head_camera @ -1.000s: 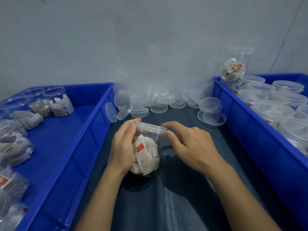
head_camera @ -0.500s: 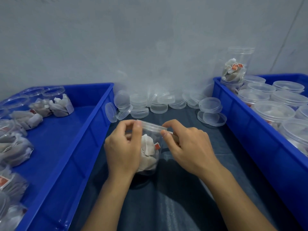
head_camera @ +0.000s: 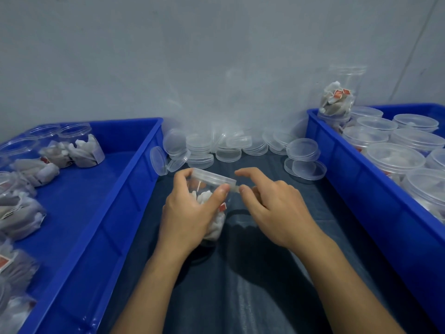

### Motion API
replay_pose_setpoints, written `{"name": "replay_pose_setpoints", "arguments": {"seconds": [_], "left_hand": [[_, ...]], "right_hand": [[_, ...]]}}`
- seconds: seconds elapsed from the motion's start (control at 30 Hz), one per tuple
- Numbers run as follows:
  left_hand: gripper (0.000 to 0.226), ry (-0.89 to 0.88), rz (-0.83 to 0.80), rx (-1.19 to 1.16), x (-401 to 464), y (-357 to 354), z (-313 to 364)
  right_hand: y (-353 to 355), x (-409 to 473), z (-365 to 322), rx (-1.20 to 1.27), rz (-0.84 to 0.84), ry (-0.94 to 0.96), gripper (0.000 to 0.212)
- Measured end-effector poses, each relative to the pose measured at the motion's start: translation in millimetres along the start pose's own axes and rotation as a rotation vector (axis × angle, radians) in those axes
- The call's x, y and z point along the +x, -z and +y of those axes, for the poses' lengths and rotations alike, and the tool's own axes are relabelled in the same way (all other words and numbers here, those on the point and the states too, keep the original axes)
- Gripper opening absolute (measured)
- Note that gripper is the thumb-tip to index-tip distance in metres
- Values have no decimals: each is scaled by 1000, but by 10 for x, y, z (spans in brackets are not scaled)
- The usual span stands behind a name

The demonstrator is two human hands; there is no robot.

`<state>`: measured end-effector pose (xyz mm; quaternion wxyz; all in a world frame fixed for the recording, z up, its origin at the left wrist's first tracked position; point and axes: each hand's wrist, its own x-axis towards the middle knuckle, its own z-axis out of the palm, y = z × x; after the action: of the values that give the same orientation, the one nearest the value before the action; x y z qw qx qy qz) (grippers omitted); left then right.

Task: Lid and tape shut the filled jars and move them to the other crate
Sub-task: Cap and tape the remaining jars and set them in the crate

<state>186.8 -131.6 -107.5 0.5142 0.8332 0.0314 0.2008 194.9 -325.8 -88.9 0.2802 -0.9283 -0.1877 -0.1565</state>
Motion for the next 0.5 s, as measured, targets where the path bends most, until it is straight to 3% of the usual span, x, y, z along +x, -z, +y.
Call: {"name": "replay_pose_setpoints", "arguments": {"seconds": [0.37, 0.5], "left_hand": [[74, 111, -120, -333, 35, 29, -32], [73, 117, -132, -322, 28, 29, -21]], "right_hand": [[-22, 4, 41, -45, -5, -3, 32], [-42, -6, 30, -82, -17, -20, 35]]}}
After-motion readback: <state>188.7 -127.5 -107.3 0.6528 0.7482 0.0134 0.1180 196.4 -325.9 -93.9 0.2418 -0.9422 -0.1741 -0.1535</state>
